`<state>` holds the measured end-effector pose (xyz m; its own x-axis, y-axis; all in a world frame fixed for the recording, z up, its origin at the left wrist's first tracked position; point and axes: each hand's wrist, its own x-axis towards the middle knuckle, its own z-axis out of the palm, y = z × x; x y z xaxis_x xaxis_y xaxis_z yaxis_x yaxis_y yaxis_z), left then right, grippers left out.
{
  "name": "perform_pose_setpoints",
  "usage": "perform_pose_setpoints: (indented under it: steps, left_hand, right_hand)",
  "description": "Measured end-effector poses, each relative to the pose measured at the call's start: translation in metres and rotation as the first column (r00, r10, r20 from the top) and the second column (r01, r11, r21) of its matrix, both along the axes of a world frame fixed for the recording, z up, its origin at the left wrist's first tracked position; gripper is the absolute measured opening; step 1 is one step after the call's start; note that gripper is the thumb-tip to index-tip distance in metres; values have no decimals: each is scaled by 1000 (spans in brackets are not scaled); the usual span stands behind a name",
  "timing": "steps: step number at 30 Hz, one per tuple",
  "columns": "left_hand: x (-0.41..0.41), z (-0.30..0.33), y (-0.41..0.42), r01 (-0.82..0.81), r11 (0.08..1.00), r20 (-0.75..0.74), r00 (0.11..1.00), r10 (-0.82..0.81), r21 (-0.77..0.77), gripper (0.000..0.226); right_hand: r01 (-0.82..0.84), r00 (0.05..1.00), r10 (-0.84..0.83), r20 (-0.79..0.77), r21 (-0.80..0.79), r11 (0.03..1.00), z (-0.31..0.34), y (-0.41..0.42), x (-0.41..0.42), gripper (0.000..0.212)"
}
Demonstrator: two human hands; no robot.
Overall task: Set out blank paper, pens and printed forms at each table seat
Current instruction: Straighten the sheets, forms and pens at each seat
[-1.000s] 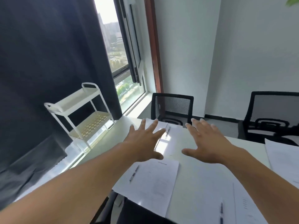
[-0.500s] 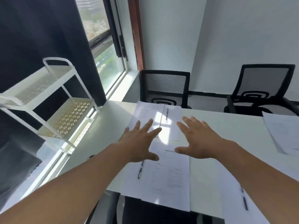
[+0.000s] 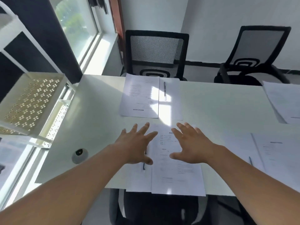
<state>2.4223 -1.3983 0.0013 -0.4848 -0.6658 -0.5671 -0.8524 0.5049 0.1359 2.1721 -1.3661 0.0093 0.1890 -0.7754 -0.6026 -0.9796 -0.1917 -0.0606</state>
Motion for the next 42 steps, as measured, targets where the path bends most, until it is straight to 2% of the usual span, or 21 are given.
perform_pose_setpoints:
  steps: [10, 16, 25, 42]
  left_hand:
    - [22, -60, 5, 29, 994, 107, 993, -40, 107, 138]
    - [13, -86, 11, 62, 995, 123, 990, -72, 82, 145]
    - [9, -107, 12, 114, 992, 160, 980, -121, 53, 140]
    - [13, -112, 13, 133, 991, 152, 979, -135, 28, 139]
  right_hand:
    - [48, 999, -50, 19, 90, 995, -69, 24, 2, 116]
    - [87, 996, -89, 15, 87, 992, -94, 37, 4, 126]
    - [93, 995, -95, 17, 97, 991, -113, 42, 7, 131]
    - [156, 987, -160, 30, 113, 981, -119, 42, -15, 131]
